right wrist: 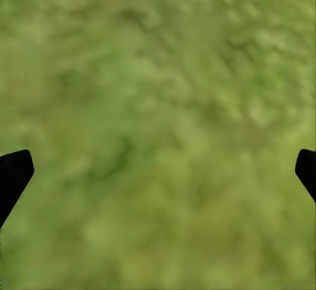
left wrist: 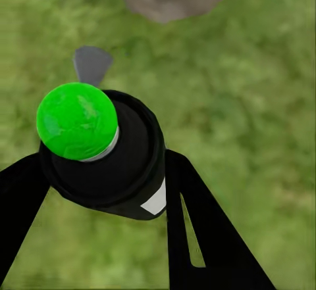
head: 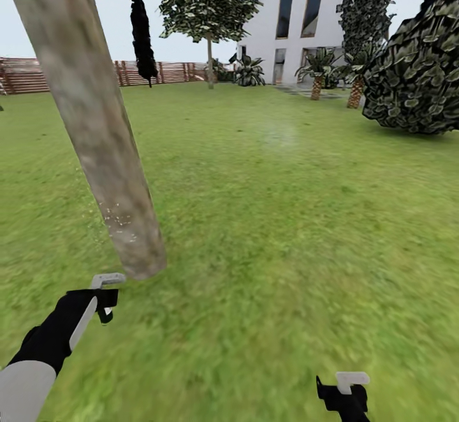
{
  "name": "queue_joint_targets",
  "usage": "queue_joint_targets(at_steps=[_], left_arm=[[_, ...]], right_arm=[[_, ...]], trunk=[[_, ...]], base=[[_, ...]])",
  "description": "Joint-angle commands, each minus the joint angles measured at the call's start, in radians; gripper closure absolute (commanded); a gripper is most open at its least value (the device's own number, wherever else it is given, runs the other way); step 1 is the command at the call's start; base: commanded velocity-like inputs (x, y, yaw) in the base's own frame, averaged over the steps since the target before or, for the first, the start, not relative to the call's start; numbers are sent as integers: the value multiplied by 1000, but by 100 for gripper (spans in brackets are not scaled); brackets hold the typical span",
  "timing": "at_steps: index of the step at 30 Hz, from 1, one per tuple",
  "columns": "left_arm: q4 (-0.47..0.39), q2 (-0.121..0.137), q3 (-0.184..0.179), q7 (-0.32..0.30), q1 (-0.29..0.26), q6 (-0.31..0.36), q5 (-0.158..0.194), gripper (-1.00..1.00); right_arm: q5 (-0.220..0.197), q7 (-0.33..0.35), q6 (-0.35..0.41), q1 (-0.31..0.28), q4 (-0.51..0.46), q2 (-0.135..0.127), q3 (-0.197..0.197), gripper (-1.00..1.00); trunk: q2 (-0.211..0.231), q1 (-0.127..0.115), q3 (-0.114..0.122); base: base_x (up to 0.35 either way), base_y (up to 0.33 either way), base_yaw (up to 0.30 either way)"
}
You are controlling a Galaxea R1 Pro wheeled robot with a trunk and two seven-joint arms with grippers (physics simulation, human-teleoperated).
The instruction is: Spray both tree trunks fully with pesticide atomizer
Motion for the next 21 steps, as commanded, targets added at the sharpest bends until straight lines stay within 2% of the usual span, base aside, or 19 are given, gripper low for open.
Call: queue_joint_targets(at_steps=[1,7,9,10,13,21], left_arm=[[13,0,0,7,-1,-8,10,100],[25,-1,2,10,-1,-16,10,100],[25,-2,2,44,-1,-16,10,100],[25,-3,2,81,-1,-16,12,100],[24,-5,1,100,-1,-16,19,100],[25,-8,0,102,-1,-16,23,100]], right_arm=[[11,-5,-3,-1,0,0,-5,-100],[11,-5,-3,-1,0,-1,-5,-100],[11,-5,-3,-1,0,-1,-5,-100],[11,-5,-3,-1,0,-1,-5,-100],[11,-5,-3,-1,0,-1,-5,-100],[11,-5,-3,-1,0,-1,-5,-100]], trunk=[[0,0,-1],[0,0,-1],[0,0,-1],[0,0,-1],[0,0,-1],[0,0,-1]], base=[[177,-118,66],[227,-160,11],[239,-168,0],[239,-168,0],[239,-168,16],[215,-194,225]])
